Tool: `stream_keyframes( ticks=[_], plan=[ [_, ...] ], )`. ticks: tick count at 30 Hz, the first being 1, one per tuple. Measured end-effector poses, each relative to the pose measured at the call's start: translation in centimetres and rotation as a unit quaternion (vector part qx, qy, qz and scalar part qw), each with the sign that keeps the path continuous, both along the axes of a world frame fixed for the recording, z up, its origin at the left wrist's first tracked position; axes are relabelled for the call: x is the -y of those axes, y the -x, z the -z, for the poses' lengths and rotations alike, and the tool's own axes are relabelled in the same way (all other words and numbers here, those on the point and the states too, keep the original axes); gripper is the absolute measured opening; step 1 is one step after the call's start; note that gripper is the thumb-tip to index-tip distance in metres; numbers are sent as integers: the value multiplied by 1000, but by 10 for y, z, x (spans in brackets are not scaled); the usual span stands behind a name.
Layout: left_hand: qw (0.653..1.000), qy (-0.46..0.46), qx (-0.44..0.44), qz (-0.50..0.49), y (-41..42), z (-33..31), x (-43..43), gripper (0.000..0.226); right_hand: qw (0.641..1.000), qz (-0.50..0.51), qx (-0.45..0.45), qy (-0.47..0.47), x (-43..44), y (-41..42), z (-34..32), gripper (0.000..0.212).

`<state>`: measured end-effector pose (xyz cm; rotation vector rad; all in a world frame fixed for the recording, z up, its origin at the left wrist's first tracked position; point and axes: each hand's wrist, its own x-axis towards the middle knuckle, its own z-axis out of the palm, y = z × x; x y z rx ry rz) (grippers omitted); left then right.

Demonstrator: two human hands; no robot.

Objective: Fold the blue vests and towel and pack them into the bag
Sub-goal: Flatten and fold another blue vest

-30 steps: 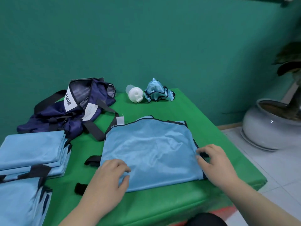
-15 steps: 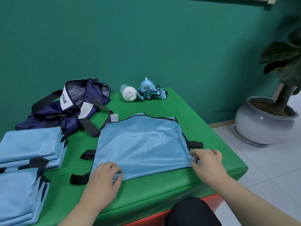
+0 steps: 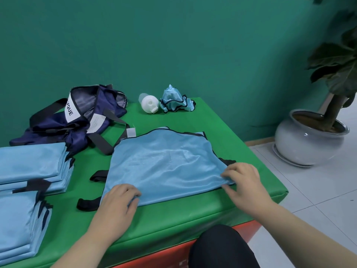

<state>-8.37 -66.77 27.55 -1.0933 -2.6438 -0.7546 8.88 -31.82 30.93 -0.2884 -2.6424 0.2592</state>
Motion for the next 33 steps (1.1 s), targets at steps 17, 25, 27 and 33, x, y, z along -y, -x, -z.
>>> stream_keyframes(
  ticks=[17,25,27,33],
  plan=[
    [964,241,2,110,56,-40,50,12,994,-8,101,32,-35,14,10,20],
    [956,268,-81,87,52,-39,54,37,993,-44,109,3,-44,7,-10,21],
    [958,261,-91,71,47,-46,54,43,992,-51,115,2,-42,2,-23,23],
    [991,132,-26,-19,17,-79,57,33,993,-47,75,78,-29,-17,-58,38]
  ],
)
